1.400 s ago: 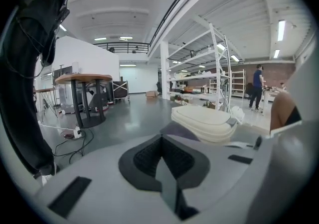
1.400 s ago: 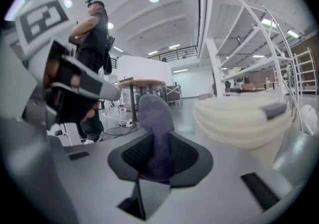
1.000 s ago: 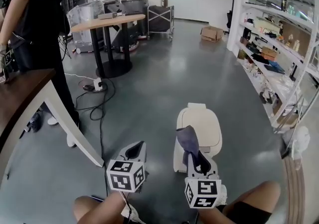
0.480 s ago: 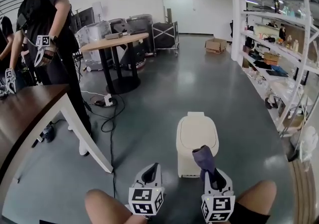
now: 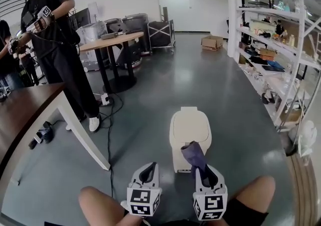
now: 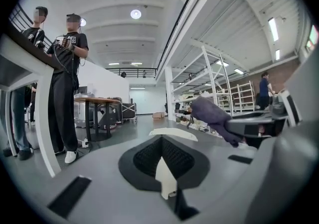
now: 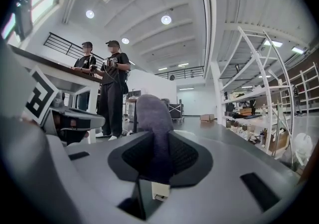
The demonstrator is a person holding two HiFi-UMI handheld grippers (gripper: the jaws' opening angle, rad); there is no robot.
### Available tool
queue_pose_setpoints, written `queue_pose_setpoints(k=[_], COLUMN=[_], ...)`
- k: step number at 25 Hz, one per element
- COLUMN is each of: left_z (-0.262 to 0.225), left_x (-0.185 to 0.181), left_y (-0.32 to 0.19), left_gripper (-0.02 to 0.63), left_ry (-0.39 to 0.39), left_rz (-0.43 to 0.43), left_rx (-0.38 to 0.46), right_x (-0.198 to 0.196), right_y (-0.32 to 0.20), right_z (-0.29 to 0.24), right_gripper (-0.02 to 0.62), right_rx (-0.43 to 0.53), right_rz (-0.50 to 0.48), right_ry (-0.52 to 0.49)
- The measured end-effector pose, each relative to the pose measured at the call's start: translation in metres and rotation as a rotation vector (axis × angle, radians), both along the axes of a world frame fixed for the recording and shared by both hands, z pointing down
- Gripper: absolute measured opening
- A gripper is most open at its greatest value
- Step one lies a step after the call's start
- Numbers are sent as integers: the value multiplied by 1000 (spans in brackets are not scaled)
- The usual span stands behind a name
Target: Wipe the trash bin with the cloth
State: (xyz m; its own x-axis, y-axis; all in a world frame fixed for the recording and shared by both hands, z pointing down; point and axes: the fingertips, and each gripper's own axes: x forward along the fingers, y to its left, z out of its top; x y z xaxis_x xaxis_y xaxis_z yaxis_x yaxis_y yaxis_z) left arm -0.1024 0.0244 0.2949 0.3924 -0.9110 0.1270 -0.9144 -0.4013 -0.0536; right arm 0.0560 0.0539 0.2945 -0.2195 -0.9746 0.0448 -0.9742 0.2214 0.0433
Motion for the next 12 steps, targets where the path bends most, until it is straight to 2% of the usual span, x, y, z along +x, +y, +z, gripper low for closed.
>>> queue_pose_setpoints(k=[7, 12], left_z=[4, 12], left_x=[10, 11], left_y=[1, -3], left_gripper=[-3, -3], left_ry=[4, -8], left_rz=[27, 37], left_rx=[-10, -19], right_x=[-4, -7], right_y=[2, -5], right_z=[1, 7], right_gripper=[100, 100], right_rx=[23, 11], right_rz=[-6, -4], right_ry=[24, -5])
